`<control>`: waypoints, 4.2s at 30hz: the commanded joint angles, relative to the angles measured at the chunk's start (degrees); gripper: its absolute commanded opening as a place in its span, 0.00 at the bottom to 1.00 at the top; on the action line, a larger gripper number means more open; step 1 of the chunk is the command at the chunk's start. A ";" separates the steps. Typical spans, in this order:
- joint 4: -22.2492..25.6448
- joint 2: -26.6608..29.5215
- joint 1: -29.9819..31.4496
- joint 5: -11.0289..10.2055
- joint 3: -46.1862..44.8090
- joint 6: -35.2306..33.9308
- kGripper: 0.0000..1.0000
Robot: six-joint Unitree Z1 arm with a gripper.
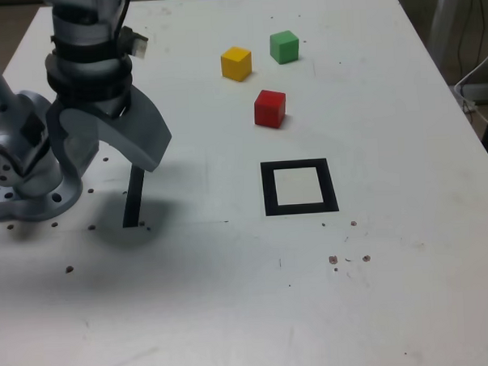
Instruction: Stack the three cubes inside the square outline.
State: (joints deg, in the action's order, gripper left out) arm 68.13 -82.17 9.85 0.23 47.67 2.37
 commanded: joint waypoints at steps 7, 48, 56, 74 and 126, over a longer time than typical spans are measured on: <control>-0.11 -0.31 -0.10 -0.23 -0.14 -0.09 0.99; 2.54 -16.05 -12.03 -6.66 21.46 13.39 0.99; 2.41 -21.59 -17.93 -7.14 26.40 21.74 0.99; -0.65 -35.07 -28.83 -8.14 36.42 33.48 0.97; -0.13 -36.99 -24.97 -7.25 39.17 25.28 0.28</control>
State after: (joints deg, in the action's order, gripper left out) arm 67.58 -120.27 -16.10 -7.57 87.20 29.48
